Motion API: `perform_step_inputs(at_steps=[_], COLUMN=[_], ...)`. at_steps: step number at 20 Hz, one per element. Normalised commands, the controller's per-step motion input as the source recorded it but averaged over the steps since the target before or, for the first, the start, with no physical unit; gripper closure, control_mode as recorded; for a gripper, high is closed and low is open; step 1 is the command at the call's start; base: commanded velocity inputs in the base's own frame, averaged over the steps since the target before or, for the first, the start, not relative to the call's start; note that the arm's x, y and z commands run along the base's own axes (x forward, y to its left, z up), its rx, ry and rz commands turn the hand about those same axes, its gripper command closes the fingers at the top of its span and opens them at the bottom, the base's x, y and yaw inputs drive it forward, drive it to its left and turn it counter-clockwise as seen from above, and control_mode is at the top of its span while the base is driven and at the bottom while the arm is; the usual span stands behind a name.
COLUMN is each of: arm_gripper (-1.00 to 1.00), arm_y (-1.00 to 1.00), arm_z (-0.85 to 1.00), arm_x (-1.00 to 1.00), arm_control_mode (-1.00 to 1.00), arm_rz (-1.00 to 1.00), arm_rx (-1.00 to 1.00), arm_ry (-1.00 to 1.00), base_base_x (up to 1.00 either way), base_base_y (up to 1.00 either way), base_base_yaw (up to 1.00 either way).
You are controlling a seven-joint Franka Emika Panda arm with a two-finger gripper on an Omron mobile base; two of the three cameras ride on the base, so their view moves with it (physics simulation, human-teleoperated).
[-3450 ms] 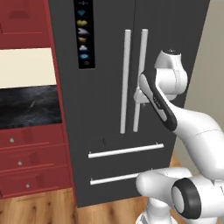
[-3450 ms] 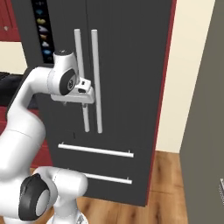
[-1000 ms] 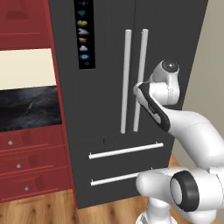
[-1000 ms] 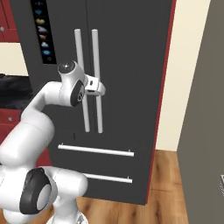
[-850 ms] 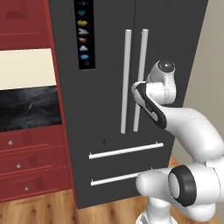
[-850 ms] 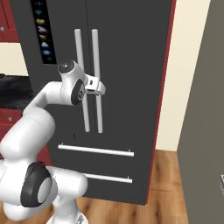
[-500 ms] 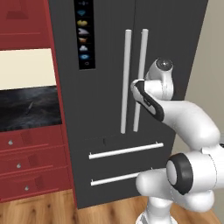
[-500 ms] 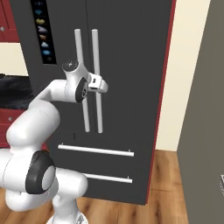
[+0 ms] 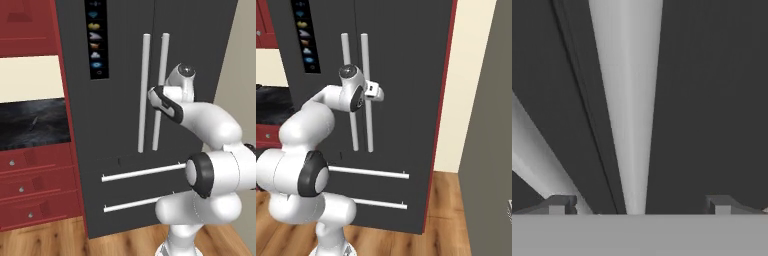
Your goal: Retrieve the butter from the fridge and place it on a plate on the dining table. Then retrieve the butter knife by the fridge and place it near the plate.
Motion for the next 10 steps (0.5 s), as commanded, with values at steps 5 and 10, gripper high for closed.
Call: perform_step_inputs(at_steps=[5,10], arm_gripper=[-1.00,-1.00], arm_y=[0.00,0.00], arm_z=[0.00,0.00], arm_x=[0.39,0.41], arm_control_mode=[-1.00,-1.00], arm_rz=[0.00,0.00], arm_rx=[0.00,0.00], arm_ry=[0.00,0.00], base_base_x=[0.00,0.00], base_base_y=[0.00,0.00], base_base_yaw=[0.00,0.00])
